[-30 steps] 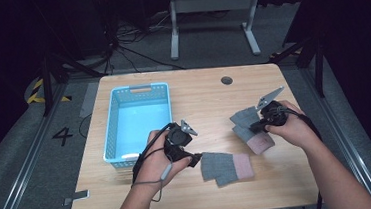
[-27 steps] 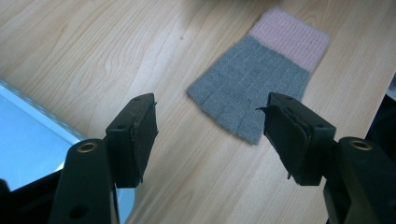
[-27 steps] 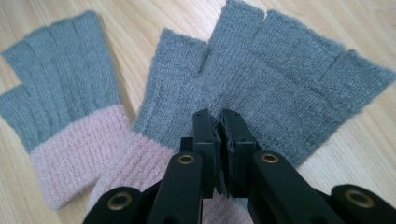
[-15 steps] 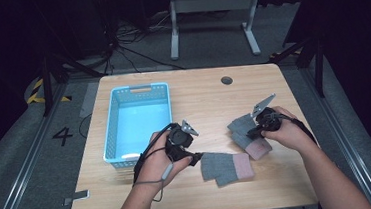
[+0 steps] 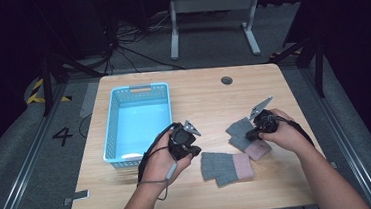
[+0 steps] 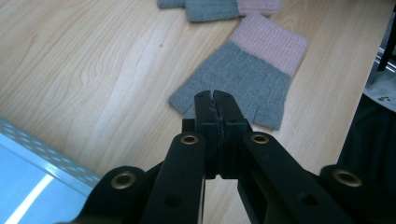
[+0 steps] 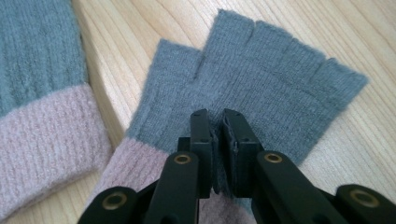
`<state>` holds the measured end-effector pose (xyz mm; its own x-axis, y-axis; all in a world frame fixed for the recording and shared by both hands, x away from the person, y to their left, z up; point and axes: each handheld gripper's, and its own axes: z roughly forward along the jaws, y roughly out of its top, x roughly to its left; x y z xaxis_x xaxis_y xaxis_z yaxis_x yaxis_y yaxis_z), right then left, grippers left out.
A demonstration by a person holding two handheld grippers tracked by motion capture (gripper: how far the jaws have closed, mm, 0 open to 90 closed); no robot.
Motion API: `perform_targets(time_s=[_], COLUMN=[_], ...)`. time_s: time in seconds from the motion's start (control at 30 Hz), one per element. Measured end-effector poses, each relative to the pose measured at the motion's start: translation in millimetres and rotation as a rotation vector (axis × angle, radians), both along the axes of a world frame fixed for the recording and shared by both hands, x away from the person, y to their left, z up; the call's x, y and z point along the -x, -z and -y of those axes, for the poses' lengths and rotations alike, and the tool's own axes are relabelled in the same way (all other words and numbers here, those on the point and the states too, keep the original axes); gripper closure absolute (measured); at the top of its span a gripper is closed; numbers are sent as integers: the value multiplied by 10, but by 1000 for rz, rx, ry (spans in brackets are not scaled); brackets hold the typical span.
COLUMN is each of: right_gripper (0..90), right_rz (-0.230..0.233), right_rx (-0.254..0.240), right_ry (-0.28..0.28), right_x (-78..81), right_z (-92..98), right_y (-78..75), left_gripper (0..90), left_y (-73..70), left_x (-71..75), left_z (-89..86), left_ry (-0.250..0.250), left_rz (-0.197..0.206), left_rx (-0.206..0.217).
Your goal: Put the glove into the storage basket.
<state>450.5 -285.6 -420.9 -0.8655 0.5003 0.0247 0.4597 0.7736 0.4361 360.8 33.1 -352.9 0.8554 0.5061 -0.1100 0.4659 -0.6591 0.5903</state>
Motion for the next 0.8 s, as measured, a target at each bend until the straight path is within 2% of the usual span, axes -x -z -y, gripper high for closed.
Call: perform_targets(time_s=[0.23,0.27,0.3,0.33,0.4,0.53,0.7,0.8], right_gripper=[742,727,727,713,712,702,684,685], right_rz=[32,54,54,72,86,102,107,111], right_rx=[-34,-67,-67,-96,-119,-148,-167,-173], right_ry=[30,42,42,72,97,135,181,213], right_x=[66,115,115,167,214,343,492,622], right_z=[29,57,57,88,113,177,279,402], right_y=[-50,-105,-105,-164,-219,-320,-362,-354], left_gripper=[900,900,900,900,900,899,872,883], left_y=[0,5,5,15,32,81,145,202], left_x=[-18,-23,-23,-34,-50,-96,-166,-224], left_z=[10,25,25,51,78,151,248,342], left_ry=[-5,-7,-7,1,13,21,25,45], left_rz=[4,7,7,4,0,-19,-36,-46], left_rx=[-1,0,0,-1,-3,37,49,44])
